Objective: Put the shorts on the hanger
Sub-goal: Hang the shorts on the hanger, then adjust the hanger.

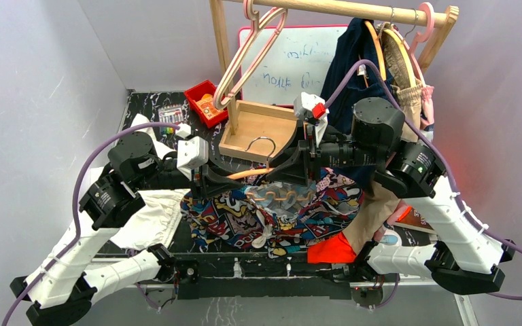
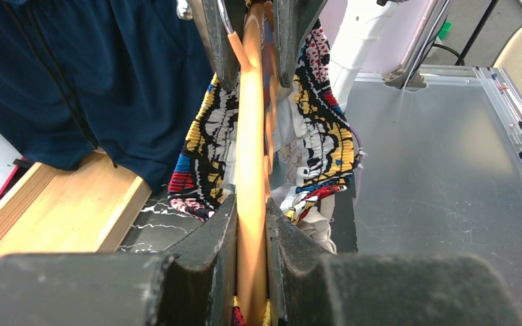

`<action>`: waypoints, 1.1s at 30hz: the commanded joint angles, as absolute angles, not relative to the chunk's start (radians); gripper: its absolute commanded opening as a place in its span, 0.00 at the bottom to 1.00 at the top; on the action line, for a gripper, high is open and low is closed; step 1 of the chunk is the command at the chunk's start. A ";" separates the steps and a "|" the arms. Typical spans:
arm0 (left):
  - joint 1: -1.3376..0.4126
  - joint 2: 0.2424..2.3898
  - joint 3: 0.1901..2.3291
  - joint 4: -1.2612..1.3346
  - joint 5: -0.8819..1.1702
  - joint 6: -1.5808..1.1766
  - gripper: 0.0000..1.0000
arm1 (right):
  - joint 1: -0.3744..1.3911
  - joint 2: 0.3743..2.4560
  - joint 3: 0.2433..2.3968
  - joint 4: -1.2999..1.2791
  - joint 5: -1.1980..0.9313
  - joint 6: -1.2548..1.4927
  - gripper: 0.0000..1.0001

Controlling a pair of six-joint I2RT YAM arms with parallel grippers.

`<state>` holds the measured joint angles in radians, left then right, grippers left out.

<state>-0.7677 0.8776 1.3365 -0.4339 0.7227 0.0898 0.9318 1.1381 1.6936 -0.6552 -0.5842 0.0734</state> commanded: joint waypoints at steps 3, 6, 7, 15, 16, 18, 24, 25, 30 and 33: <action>-0.766 0.875 1.387 -0.326 0.758 0.088 0.00 | 0.939 1.116 1.682 -0.632 -0.612 0.063 0.39; -0.765 0.882 1.390 -0.322 0.763 0.084 0.00 | 0.939 1.114 1.680 -0.626 -0.612 0.064 0.33; -0.765 0.885 1.390 -0.322 0.765 0.084 0.00 | 0.939 1.114 1.680 -0.622 -0.615 0.065 0.32; -0.765 0.898 1.387 -0.304 0.770 0.077 0.00 | 0.939 1.129 1.677 -0.589 -0.669 0.097 0.31; -0.765 0.899 1.387 -0.301 0.771 0.078 0.00 | 0.939 1.129 1.676 -0.589 -0.671 0.100 0.26; -0.765 0.901 1.387 -0.299 0.770 0.077 0.00 | 0.939 1.129 1.672 -0.589 -0.675 0.100 0.14; -0.766 0.899 1.380 -0.290 0.715 0.074 0.09 | 0.938 1.106 1.649 -0.567 -0.633 0.101 0.00; -0.765 0.891 1.378 -0.291 0.695 0.077 0.35 | 0.939 1.093 1.643 -0.556 -0.608 0.098 0.00; -0.765 0.801 1.402 -0.284 0.559 0.105 0.98 | 0.939 1.055 1.742 -0.574 -0.469 0.042 0.00; -0.765 0.726 1.446 -0.224 0.495 0.121 0.98 | 0.939 1.078 1.917 -0.579 -0.473 0.034 0.00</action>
